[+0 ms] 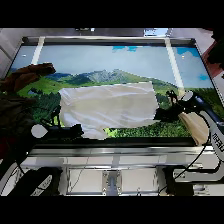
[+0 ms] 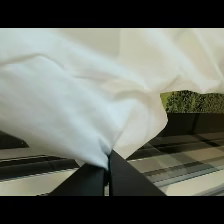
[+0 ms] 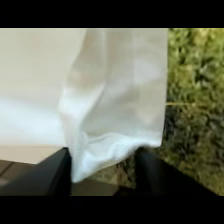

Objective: Fold the shirts.

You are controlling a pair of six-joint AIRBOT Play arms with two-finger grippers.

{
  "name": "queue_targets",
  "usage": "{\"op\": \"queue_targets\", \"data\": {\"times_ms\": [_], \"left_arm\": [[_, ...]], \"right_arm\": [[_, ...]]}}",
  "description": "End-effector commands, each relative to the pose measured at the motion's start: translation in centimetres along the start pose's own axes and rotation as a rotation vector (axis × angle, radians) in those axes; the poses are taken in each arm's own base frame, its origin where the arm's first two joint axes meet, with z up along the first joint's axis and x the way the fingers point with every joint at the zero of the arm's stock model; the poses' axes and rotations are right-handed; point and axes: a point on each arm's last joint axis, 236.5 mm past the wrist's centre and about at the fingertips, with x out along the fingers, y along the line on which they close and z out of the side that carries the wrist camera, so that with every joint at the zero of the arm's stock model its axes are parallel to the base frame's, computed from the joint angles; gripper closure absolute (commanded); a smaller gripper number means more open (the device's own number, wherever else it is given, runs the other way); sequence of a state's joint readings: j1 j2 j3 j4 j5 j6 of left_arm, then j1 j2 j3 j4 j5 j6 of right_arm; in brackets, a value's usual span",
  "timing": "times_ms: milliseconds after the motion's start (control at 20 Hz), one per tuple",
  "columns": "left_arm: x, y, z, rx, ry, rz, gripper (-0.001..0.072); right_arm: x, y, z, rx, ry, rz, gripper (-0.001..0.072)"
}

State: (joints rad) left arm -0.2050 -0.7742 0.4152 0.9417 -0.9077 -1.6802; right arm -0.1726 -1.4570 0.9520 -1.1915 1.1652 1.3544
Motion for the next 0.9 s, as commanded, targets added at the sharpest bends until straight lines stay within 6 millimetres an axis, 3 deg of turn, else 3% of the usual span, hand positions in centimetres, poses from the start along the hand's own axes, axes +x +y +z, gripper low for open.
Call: {"op": "queue_targets", "data": {"times_ms": [0, 50, 250, 350, 450, 550, 700, 850], "left_arm": [[0.0, 0.0, 0.1, 0.004, -0.003, 0.002, 0.0694], [0.0, 0.0, 0.1, 0.003, -0.002, 0.001, 0.0694], [-0.5, -0.6, 0.4, 0.014, -0.004, -0.008, 0.0694], [-1.9, -2.0, 1.2, 0.066, -0.006, -0.009, 0.0694], [-4.3, -3.2, 2.4, 0.15, -0.035, 0.017, 0.0695], [-6.9, -4.1, 4.0, 0.198, -0.096, 0.051, 0.0694], [-10.4, -6.8, 8.0, 0.26, -0.258, 0.042, 0.0696], [-11.8, -7.7, 11.3, 0.341, -0.347, 0.079, 0.0697]], "right_arm": [[0.0, -0.6, 2.7, 0.023, -0.119, -0.02, 0.0495], [0.0, -0.5, 2.7, 0.013, -0.117, -0.016, 0.0661], [-0.8, -0.7, -0.6, -0.066, 0.037, -0.034, 0.0678], [-2.4, -1.5, -1.7, -0.104, 0.079, -0.09, 0.0678], [-4.3, -0.9, -1.9, -0.123, 0.065, -0.098, 0.0678], [-6.0, 0.8, -1.6, -0.135, 0.017, -0.061, 0.0678], [-8.6, 3.6, -0.4, -0.151, -0.063, 0.011, 0.0679], [-10.7, 6.7, 2.4, -0.237, -0.172, 0.013, 0.068]]}}
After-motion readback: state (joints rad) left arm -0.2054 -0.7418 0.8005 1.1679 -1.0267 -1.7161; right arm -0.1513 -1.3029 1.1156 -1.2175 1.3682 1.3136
